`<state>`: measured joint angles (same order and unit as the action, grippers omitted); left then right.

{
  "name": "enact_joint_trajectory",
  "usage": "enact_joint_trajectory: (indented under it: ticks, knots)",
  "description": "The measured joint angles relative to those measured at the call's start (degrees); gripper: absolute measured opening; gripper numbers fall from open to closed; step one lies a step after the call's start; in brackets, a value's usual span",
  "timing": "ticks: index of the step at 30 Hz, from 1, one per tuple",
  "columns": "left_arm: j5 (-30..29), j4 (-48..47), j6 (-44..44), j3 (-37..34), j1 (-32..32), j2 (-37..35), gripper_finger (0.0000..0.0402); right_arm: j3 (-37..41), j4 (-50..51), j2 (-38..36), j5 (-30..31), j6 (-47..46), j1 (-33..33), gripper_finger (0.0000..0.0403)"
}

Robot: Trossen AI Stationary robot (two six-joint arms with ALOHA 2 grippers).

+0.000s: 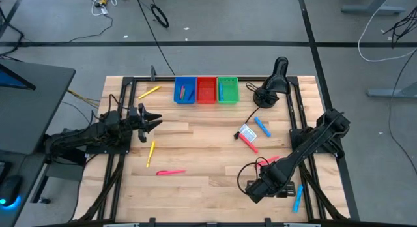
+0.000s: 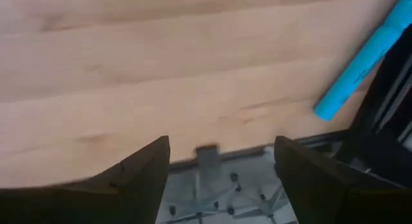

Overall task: Pick & Place Markers
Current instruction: Put the bottom blue highlighter into the green bin

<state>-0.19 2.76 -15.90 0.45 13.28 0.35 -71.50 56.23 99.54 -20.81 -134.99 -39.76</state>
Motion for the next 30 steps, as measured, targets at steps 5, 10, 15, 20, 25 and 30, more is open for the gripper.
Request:
enact_joint_trajectory:
  ticks: [5,10,15,20,25,30]
  knots:
    - [0.0,0.0,0.0,0.0,0.0,0.0,0.0142,3.4,-0.8,0.1,-0.3,-2.0,-1.0,0.0279]
    - [0.0,0.0,0.0,0.0,0.0,0.0,0.0142,6.4,-3.7,0.1,-1.1,-4.1,-2.7,0.0279]
    - [0.0,0.0,0.0,0.0,0.0,0.0,0.0142,9.6,-5.5,0.1,-3.7,-4.8,-4.7,0.0279]
    - [0.0,0.0,0.0,0.0,0.0,0.0,0.0142,12.7,-7.2,0.1,-9.1,-5.6,-7.3,0.0279]
    - [0.0,0.0,0.0,0.0,0.0,0.0,0.0142,15.2,-9.9,0.1,-12.4,-6.1,-9.9,0.0279]
    - [0.0,0.0,0.0,0.0,0.0,0.0,0.0142,17.1,-13.9,0.1,-13.4,-7.1,-12.1,0.0279]
